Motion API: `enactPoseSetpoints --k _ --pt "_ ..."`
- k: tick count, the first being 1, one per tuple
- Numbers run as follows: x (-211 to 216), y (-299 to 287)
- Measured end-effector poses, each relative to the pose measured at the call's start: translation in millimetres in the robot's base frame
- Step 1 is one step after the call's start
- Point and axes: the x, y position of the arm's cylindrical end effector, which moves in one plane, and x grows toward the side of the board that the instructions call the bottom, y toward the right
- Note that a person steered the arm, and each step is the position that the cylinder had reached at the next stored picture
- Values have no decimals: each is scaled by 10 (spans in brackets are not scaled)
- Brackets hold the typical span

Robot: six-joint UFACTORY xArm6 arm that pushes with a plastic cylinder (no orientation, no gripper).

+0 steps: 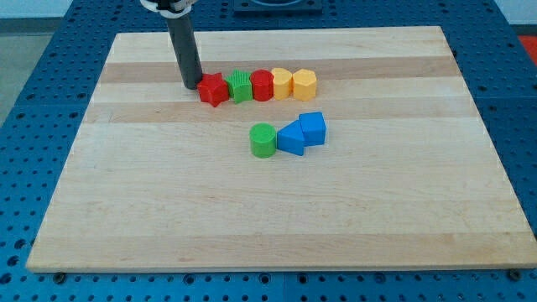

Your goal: Point your arm at green star

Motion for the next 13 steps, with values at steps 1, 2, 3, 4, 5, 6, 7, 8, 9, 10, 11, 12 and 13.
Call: enactPoseSetpoints --k 1,2,3,4,5,6,7,8,9,10,11,12,13 --pt "0 14" --pt "0 86" --pt "0 127" --pt "-8 127" --pt "-12 108" --pt "-12 -56" --pt "42 -239" --pt "372 -269" --pt "838 -231" --pt "959 120" --pt "955 493" --pt "895 565" --pt "793 614"
